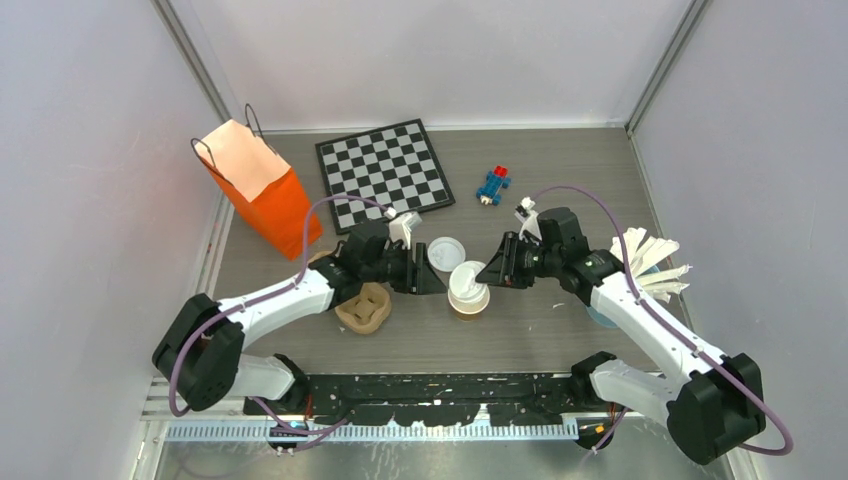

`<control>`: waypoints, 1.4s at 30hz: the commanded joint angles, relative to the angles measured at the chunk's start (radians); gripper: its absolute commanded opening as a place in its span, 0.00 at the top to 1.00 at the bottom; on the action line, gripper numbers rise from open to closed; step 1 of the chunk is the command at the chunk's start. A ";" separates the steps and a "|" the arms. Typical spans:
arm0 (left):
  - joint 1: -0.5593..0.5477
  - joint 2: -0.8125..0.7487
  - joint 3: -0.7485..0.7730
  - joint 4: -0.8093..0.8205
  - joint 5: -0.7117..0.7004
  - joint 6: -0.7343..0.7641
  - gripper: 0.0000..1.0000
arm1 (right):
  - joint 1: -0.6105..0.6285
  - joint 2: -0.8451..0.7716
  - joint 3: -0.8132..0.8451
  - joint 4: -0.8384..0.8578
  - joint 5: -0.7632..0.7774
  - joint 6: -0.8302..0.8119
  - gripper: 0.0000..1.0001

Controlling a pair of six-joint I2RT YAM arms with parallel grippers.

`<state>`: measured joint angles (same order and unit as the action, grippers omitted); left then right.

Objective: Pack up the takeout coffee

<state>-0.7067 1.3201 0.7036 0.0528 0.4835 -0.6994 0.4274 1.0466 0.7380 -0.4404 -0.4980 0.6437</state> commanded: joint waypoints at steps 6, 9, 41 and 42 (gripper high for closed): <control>-0.004 0.027 0.048 0.050 0.034 -0.006 0.55 | -0.027 -0.011 -0.036 0.024 -0.077 -0.025 0.69; -0.006 0.042 0.053 0.054 0.036 -0.008 0.55 | -0.029 -0.005 -0.049 0.028 -0.080 -0.028 0.69; -0.022 0.120 0.067 0.166 0.086 -0.044 0.59 | -0.039 -0.014 -0.014 -0.038 0.019 -0.059 0.64; -0.023 0.119 0.069 0.168 0.087 -0.047 0.59 | -0.038 -0.013 -0.013 -0.039 0.020 -0.058 0.64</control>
<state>-0.7212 1.4410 0.7349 0.1341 0.5362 -0.7258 0.3923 1.0554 0.6811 -0.4767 -0.4934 0.5926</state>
